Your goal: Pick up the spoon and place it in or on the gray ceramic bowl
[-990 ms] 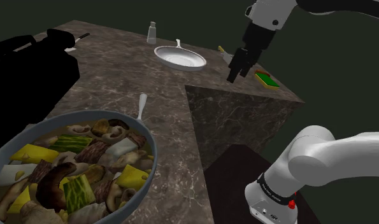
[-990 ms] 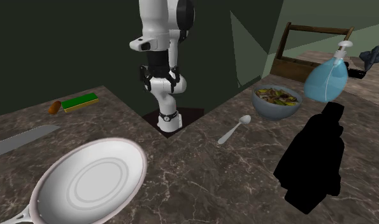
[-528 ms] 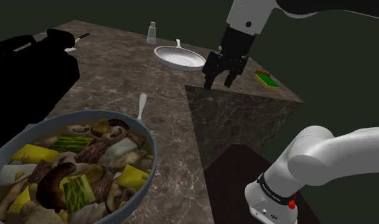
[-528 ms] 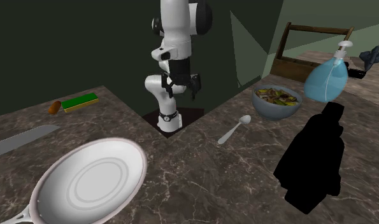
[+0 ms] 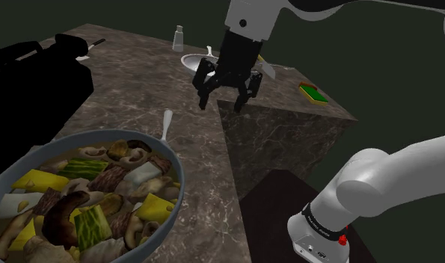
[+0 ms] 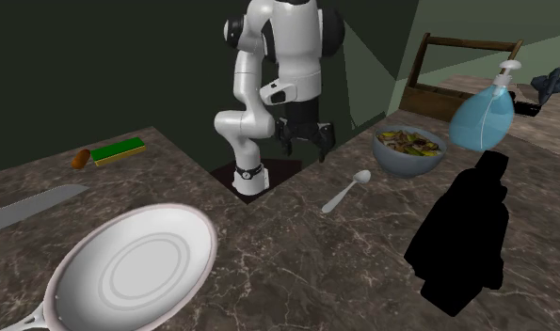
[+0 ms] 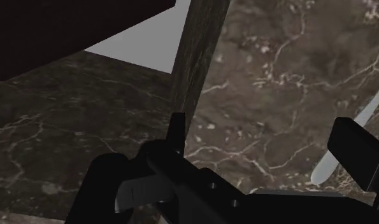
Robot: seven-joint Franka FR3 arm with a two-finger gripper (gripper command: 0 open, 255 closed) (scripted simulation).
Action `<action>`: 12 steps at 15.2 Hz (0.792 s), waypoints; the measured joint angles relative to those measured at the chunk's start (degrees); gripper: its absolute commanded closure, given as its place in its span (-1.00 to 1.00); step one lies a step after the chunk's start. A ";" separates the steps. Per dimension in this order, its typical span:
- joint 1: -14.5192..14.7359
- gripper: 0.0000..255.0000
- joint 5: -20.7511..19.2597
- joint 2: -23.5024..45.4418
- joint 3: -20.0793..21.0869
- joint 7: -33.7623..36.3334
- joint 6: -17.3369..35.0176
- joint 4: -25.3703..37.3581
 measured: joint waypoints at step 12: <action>-3.50 -1.00 -0.74 17.46 11.58 22.71 9.99 10.30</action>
